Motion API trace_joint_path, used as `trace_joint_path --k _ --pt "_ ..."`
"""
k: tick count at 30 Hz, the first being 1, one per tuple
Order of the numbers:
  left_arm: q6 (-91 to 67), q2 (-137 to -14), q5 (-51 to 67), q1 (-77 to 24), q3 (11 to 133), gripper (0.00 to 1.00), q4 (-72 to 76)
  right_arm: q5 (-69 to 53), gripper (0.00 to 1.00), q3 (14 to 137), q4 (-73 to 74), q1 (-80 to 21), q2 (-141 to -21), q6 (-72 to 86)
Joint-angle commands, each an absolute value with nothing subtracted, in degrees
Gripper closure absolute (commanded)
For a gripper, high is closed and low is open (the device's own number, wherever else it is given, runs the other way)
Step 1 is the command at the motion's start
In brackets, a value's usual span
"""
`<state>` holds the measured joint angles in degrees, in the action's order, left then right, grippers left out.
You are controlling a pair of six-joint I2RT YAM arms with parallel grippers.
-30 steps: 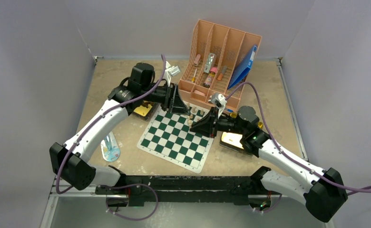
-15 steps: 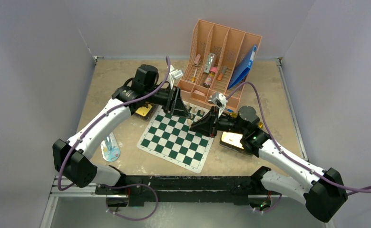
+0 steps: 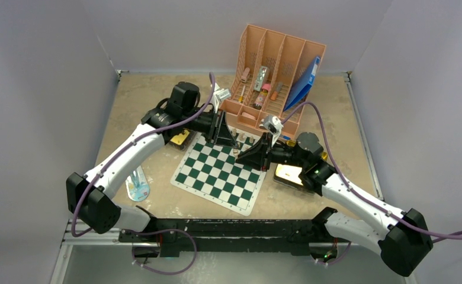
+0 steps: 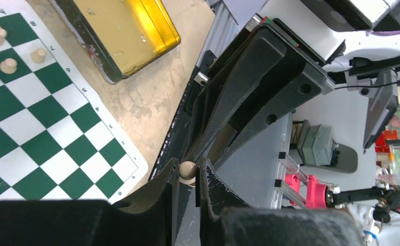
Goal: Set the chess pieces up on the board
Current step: Pick up the chess piece from the storage box, then place the chess piece on the chessboard.
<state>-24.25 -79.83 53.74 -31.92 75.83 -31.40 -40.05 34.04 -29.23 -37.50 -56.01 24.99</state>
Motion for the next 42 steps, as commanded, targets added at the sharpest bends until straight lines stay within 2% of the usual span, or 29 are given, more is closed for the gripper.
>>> trace_joint_path --k 1,6,12,19,25,29,42 --pt "-21.98 -78.66 47.24 -32.16 76.68 1.0 -30.02 -39.48 1.0 33.37 -30.53 -37.64 -55.53 23.9" --pt "-19.3 -76.19 33.95 -32.11 74.78 1.0 -27.58 -35.74 1.0 31.98 -27.46 -37.68 -54.15 22.48" --pt "-16.98 -72.3 13.82 -32.15 66.46 1.0 -16.89 -33.24 1.0 30.32 -25.18 -37.66 -51.13 22.18" --pt "-18.68 -77.37 -6.12 -31.68 58.95 1.0 -5.07 -28.1 1.0 30.05 -20.86 -37.62 -45.75 23.7" --pt "-22.73 -87.21 -8.39 -29.2 58.49 1.0 -0.87 -28.3 1.0 29.48 -18.58 -37.63 -42.17 24.41" --pt "-24.16 -91.7 -5.29 -26.77 58.3 1.0 2.28 -29.58 1.0 29.19 -18.41 -37.62 -40.25 23.98" --pt "-22.06 -94.52 -3.97 -23.3 53.71 1.0 9.02 -25.53 1.0 28.41 -21.23 -37.63 -43.05 26.73"
